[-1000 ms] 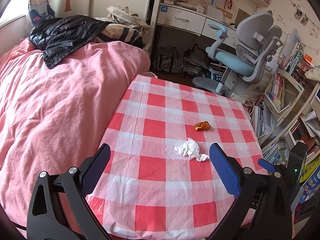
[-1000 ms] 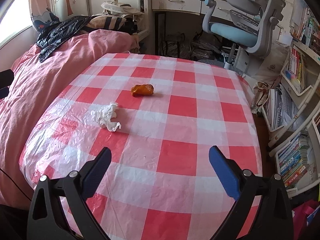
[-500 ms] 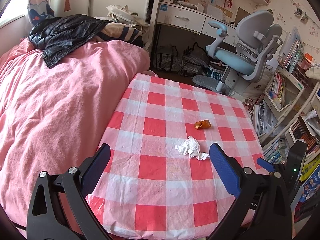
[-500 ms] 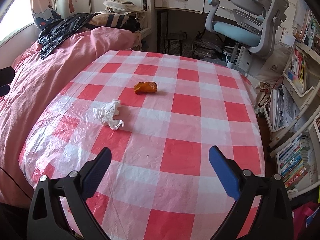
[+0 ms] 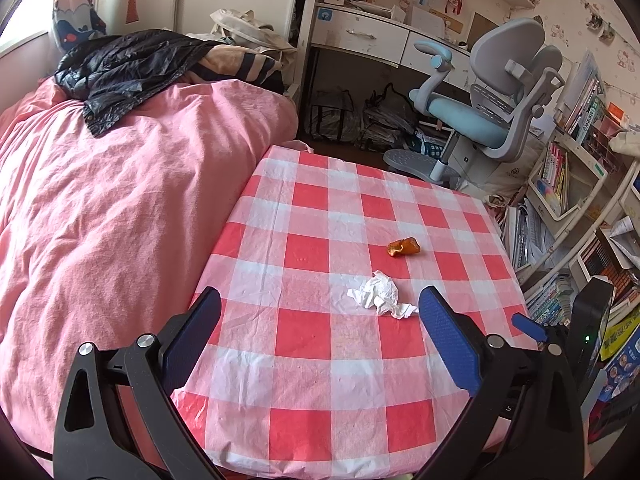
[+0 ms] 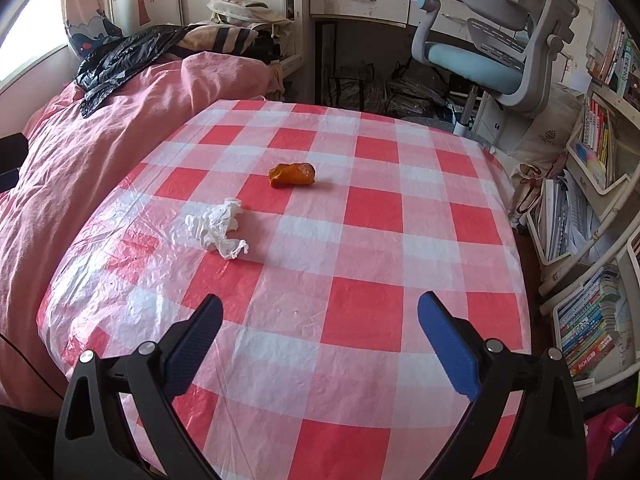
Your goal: Collect trash
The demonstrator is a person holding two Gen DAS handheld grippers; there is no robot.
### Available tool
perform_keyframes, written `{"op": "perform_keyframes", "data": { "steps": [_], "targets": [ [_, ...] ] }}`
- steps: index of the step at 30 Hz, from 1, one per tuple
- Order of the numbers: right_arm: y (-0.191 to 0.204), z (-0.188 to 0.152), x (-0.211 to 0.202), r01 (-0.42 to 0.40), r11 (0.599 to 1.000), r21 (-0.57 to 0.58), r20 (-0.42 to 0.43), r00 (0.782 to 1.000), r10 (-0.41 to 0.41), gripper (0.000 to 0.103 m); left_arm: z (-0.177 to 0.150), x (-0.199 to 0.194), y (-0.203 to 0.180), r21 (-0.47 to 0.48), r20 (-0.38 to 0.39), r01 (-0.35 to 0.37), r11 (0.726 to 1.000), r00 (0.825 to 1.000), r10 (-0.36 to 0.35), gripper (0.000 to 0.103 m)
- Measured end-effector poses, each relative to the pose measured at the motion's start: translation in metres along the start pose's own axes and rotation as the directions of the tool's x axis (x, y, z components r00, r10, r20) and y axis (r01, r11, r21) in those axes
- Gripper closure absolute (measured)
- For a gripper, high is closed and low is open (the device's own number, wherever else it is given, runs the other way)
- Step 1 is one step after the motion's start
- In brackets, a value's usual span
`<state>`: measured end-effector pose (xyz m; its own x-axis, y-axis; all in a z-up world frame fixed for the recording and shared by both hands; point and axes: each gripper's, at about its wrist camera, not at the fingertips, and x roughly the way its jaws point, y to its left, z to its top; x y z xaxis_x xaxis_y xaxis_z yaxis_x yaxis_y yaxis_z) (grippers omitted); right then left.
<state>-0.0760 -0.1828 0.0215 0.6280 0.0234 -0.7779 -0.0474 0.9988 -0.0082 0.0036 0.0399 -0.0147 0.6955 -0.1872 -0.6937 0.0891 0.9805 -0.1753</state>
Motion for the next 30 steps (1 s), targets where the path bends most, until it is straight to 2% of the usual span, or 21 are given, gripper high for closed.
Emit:
{"op": "perform_keyframes", "data": {
  "steps": [30],
  "targets": [
    [-0.0082,0.0065,0.0055,-0.023,0.996,0.082,0.035,0.999,0.02,0.009,0.0011,-0.0024,-0.0052,0.035,0.0,-0.019,0.999,1.0,0.019,0.007]
  ]
}}
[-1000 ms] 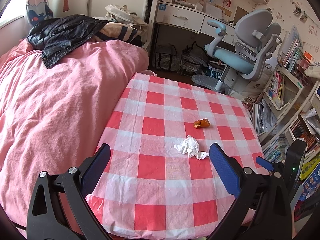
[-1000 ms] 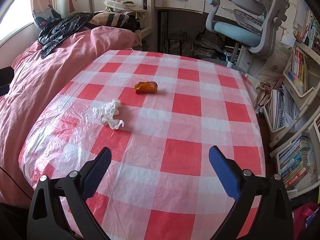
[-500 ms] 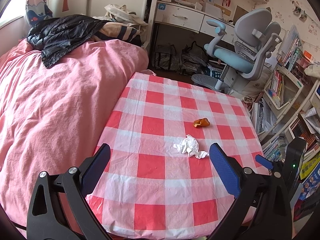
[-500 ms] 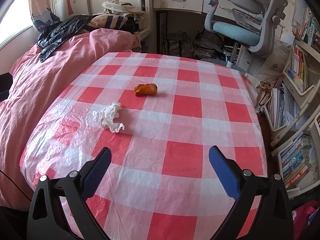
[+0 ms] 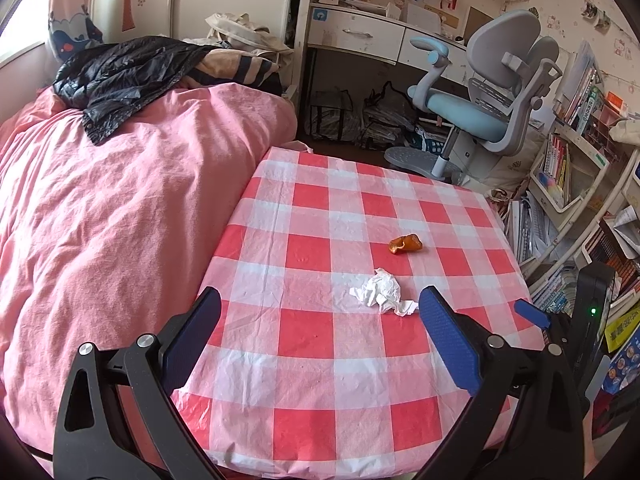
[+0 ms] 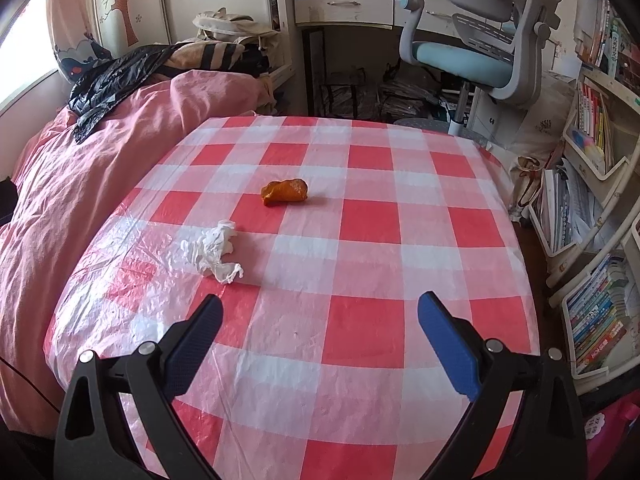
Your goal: Collect trash
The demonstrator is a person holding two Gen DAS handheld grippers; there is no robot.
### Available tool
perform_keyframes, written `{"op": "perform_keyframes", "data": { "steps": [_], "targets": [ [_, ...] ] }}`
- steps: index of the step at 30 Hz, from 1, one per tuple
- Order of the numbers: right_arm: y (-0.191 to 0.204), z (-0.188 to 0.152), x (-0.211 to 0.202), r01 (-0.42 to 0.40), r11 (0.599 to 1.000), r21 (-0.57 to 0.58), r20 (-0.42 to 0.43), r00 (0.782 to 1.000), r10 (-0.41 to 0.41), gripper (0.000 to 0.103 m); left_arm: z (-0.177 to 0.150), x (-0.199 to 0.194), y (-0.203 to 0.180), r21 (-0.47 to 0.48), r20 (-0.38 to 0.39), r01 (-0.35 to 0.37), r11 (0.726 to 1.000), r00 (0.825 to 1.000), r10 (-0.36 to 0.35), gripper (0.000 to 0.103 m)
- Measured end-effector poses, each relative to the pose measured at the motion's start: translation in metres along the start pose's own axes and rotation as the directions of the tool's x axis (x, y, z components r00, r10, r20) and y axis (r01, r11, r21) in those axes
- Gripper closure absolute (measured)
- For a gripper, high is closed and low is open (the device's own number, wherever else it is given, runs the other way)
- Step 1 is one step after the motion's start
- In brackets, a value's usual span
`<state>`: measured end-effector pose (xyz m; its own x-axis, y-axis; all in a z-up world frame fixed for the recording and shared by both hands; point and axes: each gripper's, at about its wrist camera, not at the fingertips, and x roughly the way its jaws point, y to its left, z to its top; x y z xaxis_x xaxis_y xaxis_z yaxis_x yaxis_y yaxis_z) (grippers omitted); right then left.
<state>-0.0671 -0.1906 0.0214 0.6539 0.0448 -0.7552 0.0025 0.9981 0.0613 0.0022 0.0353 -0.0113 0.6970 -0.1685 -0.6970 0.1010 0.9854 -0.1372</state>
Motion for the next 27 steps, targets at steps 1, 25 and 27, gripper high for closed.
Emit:
{"op": "perform_keyframes", "data": {
  "steps": [1,25,27],
  "targets": [
    [0.0,0.0,0.0,-0.002,1.0,0.004,0.0,1.0,0.002,0.009,0.0,0.0,-0.001,0.003,0.0,-0.001,1.0,1.0,0.001,0.007],
    [0.008,0.006,0.011,-0.008,0.999,0.047,0.007,1.0,0.008,0.009,0.003,0.0,-0.012,0.064,-0.004,0.0,0.998,1.0,0.0,0.007],
    [0.009,0.006,0.011,-0.008,0.999,0.045,0.007,1.0,0.007,0.009,0.003,0.0,-0.012,0.07,-0.001,0.002,0.998,1.0,-0.001,0.007]
  ]
}}
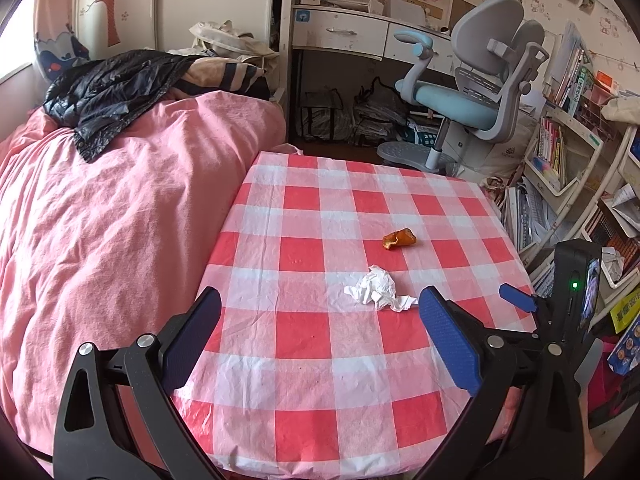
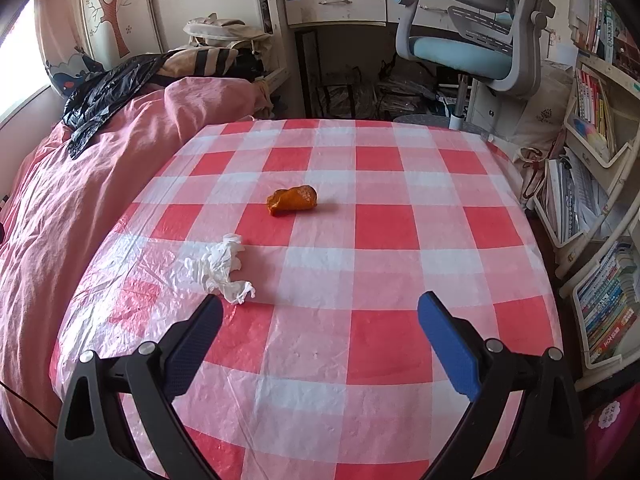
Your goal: Collect trash
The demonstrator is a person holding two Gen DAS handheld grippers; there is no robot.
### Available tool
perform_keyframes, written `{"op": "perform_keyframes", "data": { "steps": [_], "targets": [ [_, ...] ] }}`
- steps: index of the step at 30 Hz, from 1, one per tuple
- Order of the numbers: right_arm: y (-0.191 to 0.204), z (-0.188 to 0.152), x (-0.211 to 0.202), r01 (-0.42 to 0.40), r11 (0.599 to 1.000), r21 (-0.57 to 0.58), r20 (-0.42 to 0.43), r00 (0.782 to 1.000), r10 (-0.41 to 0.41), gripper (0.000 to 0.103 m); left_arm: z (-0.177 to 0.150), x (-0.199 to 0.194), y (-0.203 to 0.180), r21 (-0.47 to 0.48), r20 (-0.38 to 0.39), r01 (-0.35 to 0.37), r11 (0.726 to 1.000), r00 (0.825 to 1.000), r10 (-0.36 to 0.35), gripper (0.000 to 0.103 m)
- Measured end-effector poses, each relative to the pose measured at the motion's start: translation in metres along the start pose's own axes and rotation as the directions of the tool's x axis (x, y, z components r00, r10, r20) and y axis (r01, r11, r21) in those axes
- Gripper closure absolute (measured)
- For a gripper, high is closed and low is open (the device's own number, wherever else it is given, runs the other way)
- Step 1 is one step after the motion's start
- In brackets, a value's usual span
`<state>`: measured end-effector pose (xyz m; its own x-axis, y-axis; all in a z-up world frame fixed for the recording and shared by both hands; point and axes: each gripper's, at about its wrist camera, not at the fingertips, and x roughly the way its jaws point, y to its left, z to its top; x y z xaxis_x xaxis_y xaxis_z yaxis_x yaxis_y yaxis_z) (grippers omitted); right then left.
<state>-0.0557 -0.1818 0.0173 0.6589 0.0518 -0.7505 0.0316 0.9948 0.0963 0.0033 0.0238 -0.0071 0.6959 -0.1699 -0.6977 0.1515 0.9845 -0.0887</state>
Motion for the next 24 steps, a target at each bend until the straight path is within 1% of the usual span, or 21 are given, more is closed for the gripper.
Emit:
{"op": "perform_keyframes", "data": {
  "steps": [4,6,9,13,15,17,19,21,24],
  "targets": [
    [0.0,0.0,0.001,0.001,1.0,-0.001,-0.003,1.0,-0.001,0.009,0.002,0.001,0.004,0.024,0.006,-0.014,1.0,1.0,0.014,0.007],
    [-0.003,0.001,0.001,-0.002,1.0,0.012,0.0,1.0,0.002,0.009,0.004,0.004,0.014,0.009,0.002,-0.031,0.999,1.0,0.031,0.007],
    [-0.01,0.003,-0.001,-0.012,0.999,0.039,0.013,1.0,0.012,0.009,0.006,0.013,0.038,-0.062,-0.025,-0.044,0.997,0.999,0.043,0.007],
    [-0.021,0.007,-0.004,-0.017,0.998,0.055,0.029,0.999,0.016,0.009,0.006,0.028,0.066,-0.167,-0.068,-0.037,0.985,0.997,0.026,0.007],
    [-0.025,0.009,-0.004,-0.017,0.999,0.051,0.032,0.999,0.015,0.009,0.003,0.035,0.07,-0.187,-0.086,-0.038,0.982,0.996,0.022,0.007],
    [-0.026,0.012,0.001,-0.011,1.0,0.028,0.031,0.999,0.01,0.009,0.001,0.042,0.067,-0.173,-0.101,-0.05,0.984,0.994,0.033,0.007],
    [-0.025,0.016,0.008,-0.016,1.0,0.007,0.027,0.999,0.016,0.009,-0.002,0.05,0.057,-0.133,-0.118,-0.067,0.989,0.992,0.051,0.007],
    [-0.026,0.019,0.014,-0.046,0.999,0.008,0.019,0.999,0.045,0.009,-0.006,0.058,0.044,-0.077,-0.139,-0.075,0.994,0.988,0.064,0.007],
    [-0.025,0.026,0.02,-0.093,0.996,0.012,0.019,0.995,0.093,0.009,-0.01,0.066,0.027,-0.011,-0.151,-0.087,0.996,0.985,0.084,0.007]
  ]
}}
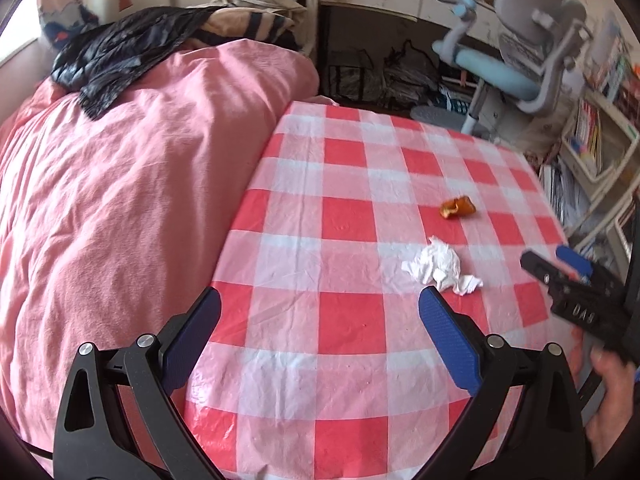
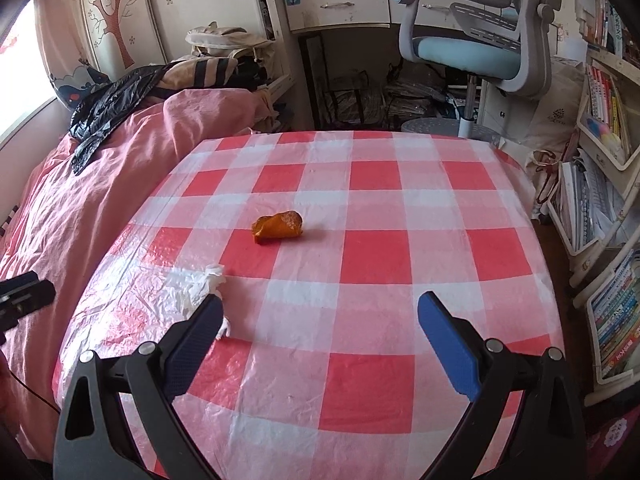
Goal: Collect trash
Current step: 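Grasp the second white tissue with the left gripper while the right grasps the orange peel piece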
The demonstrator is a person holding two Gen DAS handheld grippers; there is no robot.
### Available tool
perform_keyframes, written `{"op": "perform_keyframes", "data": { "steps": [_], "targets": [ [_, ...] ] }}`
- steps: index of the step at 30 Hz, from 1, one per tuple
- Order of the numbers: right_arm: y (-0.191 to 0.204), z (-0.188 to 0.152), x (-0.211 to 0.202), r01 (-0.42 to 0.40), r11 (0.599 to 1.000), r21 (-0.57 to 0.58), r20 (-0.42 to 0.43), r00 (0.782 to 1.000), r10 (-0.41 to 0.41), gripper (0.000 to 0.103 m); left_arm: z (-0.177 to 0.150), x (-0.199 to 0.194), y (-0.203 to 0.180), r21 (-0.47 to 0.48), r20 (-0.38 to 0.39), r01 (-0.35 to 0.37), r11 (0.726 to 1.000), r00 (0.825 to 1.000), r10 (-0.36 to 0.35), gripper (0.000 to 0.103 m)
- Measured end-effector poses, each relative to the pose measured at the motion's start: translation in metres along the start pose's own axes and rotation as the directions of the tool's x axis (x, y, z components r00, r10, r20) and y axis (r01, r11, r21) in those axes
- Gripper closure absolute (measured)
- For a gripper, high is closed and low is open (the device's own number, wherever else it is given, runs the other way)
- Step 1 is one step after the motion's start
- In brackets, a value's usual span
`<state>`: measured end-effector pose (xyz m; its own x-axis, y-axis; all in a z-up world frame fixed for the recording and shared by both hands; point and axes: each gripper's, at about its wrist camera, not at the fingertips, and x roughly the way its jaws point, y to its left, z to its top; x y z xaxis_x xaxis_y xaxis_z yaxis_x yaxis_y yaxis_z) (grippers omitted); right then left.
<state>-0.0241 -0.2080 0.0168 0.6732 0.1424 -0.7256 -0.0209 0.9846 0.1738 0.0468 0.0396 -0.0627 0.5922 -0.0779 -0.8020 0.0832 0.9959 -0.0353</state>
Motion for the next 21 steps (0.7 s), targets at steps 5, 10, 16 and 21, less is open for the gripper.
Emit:
{"op": "perform_keyframes", "data": {
  "steps": [5,10,16,21],
  "targets": [
    [0.007,0.018,0.023,-0.054,0.999,0.003,-0.003,0.999,0.055,0.009,-0.003,0.012,-0.022,0.085,-0.023,-0.017,0.996,1.0,0.019,0.007],
    [0.025,0.032,0.051,-0.082,0.997,-0.011,-0.021,0.996,0.082,0.009,-0.003,0.023,-0.032,0.111,-0.042,-0.013,0.994,0.999,0.018,0.007],
    [0.041,0.031,0.076,-0.078,0.994,-0.076,-0.105,0.992,0.07,0.021,-0.002,0.036,-0.042,0.127,-0.064,0.005,0.992,0.998,0.003,0.007],
    [0.033,0.03,0.086,-0.093,0.992,-0.084,-0.162,0.984,0.078,0.046,-0.002,0.047,-0.053,0.139,-0.083,0.039,0.99,0.996,-0.027,0.007]
  ]
}}
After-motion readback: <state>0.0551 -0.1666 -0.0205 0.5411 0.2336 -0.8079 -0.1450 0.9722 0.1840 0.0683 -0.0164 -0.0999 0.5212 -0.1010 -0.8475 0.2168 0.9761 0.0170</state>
